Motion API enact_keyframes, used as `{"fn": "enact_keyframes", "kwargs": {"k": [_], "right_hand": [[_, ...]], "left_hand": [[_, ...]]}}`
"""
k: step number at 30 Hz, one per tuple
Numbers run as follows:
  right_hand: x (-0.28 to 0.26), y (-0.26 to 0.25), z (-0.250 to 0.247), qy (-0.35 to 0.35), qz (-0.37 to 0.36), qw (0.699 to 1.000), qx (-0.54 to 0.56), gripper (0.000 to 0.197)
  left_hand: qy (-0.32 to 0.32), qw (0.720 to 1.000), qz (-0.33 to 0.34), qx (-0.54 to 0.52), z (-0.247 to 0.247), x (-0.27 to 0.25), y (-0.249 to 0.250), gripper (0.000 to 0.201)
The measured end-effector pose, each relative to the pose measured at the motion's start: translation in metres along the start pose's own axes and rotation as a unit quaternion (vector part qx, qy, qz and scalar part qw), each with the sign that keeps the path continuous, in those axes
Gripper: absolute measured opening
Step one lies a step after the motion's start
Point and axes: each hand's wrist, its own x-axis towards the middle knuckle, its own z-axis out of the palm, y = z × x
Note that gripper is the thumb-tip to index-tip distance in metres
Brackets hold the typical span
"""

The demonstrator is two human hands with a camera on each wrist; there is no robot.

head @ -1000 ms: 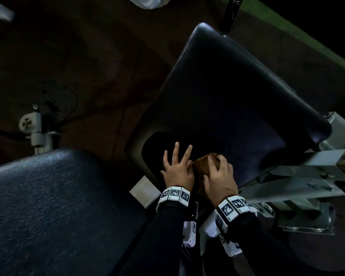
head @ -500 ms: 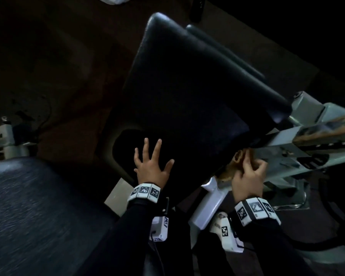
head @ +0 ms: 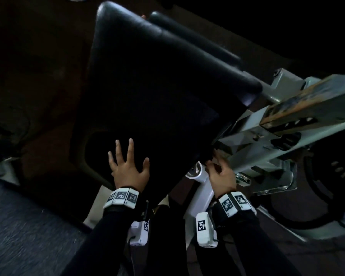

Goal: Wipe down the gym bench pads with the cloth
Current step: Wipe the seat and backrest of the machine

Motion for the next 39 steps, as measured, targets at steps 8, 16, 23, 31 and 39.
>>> {"fn": "enact_keyframes", "kwargs": {"k": [8,16,23,31,39], "right_hand": [[0.003,0.014,-0.024,-0.033,0.002,0.999,-0.007,0.036],[0.012,0.040,-0.046,-0.111,-0.021,0.992,-0.046,0.036],[0.019,0.070,-0.056,-0.148,-0.097,0.979,-0.106,0.036],[0.074,0.106,0.001,-0.161,-0.093,0.977,-0.102,0.037],[0.109,0.143,0.039,-0.171,-0.089,0.964,-0.180,0.044]], "left_hand": [[0.032,0.997,-0.048,-0.054,0.026,-0.033,0.036,0.067],[0.088,0.994,0.054,-0.032,0.082,-0.106,0.051,0.060],[0.100,0.994,0.045,0.012,0.098,-0.112,0.046,0.059],[0.160,0.972,0.164,0.059,0.092,-0.060,0.012,0.071],[0.270,0.880,0.385,0.073,0.178,-0.088,0.016,0.050]]}}
